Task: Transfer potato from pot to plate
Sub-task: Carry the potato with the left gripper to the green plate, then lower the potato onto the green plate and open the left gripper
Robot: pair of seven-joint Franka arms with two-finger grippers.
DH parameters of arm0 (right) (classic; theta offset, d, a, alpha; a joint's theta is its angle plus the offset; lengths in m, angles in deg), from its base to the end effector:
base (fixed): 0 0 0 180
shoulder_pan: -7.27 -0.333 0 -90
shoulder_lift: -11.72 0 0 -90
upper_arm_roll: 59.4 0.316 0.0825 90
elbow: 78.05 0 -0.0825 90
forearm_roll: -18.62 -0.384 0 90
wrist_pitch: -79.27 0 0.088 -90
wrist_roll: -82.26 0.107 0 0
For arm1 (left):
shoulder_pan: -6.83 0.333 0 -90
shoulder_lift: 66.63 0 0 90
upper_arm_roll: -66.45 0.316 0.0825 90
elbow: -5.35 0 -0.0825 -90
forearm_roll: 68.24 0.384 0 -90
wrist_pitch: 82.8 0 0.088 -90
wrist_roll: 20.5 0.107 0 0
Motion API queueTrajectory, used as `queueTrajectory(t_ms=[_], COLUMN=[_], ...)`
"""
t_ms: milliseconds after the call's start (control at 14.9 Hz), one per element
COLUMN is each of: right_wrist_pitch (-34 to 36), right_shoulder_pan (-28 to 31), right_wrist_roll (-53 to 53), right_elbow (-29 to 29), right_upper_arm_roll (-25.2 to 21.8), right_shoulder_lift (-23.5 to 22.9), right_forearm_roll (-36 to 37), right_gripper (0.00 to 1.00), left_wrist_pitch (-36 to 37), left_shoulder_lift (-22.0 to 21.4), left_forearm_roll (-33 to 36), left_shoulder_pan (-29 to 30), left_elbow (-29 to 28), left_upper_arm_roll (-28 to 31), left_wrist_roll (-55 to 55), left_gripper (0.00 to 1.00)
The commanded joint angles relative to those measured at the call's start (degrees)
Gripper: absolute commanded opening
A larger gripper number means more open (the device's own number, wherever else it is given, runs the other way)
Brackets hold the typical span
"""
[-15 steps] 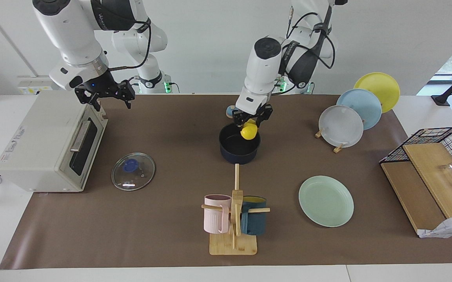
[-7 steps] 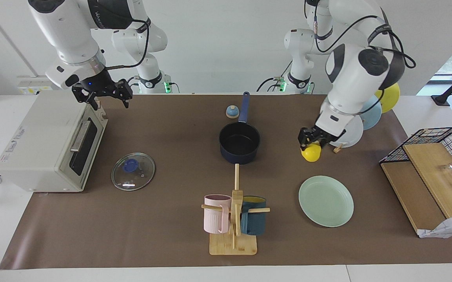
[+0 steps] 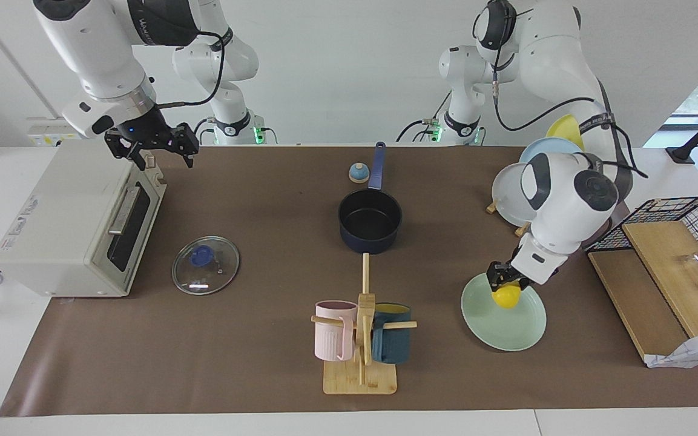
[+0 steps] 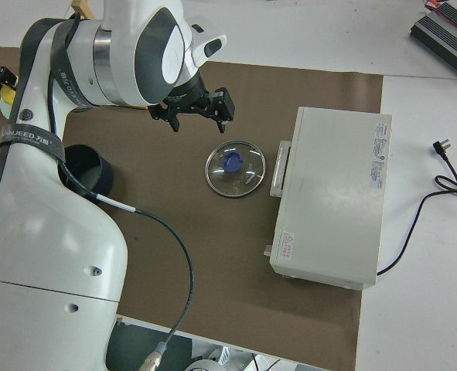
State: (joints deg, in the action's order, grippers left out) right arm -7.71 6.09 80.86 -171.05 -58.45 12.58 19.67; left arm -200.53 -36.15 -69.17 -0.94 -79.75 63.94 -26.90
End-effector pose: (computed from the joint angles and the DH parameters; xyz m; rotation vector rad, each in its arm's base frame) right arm 0.5423 0.0182 0.6038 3.1178 0.0958 -0.1404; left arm 0.6947 -0.1217 0.3688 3.0983 -0.0836 0.0500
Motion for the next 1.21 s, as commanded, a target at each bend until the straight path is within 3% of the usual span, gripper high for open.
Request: queueTrajectory(t_ms=[0, 404, 538, 606, 740, 942, 1144], right_wrist_pitch=[1.2, 0.93, 0.67, 0.58, 0.41, 0.41, 0.41], right_shoulder_pan=[1.0, 1.0, 1.0, 1.0, 1.0, 0.92, 1.0], right_wrist_roll=[1.05, 0.96, 0.96, 1.31, 1.23, 1.22, 1.05], right_elbow=[0.72, 0.71, 0.8, 0.54, 0.1, 0.28, -0.08], right_upper_arm_roll=[0.63, -1.04, -1.48, -1.57, -2.1, -2.19, -2.1], right_shoulder_lift=[0.19, 0.19, 0.19, 0.28, 0.54, 0.63, 0.72], right_forearm_roll=[-0.53, -1.06, -0.97, -1.14, -1.14, -1.14, -1.14], right_gripper=[1.0, 1.0, 1.0, 1.0, 1.0, 1.0, 1.0], left_wrist_pitch=[-0.57, -5.31, -5.05, -4.79, -3.56, 0.64, 8.03], left_shoulder_lift=[2.12, 1.68, 1.6, 1.51, 1.51, 0.9, -2.34], left_forearm_roll=[3.2, 3.21, 3.21, 3.3, 3.47, 4.62, 4.53], left_shoulder_pan=[1.36, 1.1, 1.27, 1.27, 1.27, 2.58, 2.85], left_elbow=[2.22, -2.7, -2.88, -2.97, -2.36, 0.62, 3.79], left_upper_arm_roll=[-0.48, -0.48, -0.48, -0.48, -0.39, -0.48, -0.48], left_wrist_roll=[1.13, 1.04, 1.22, 1.22, 1.31, 2.97, 3.33], left_gripper=[0.0, 0.0, 0.39, 0.72, 1.0, 1.0, 1.0])
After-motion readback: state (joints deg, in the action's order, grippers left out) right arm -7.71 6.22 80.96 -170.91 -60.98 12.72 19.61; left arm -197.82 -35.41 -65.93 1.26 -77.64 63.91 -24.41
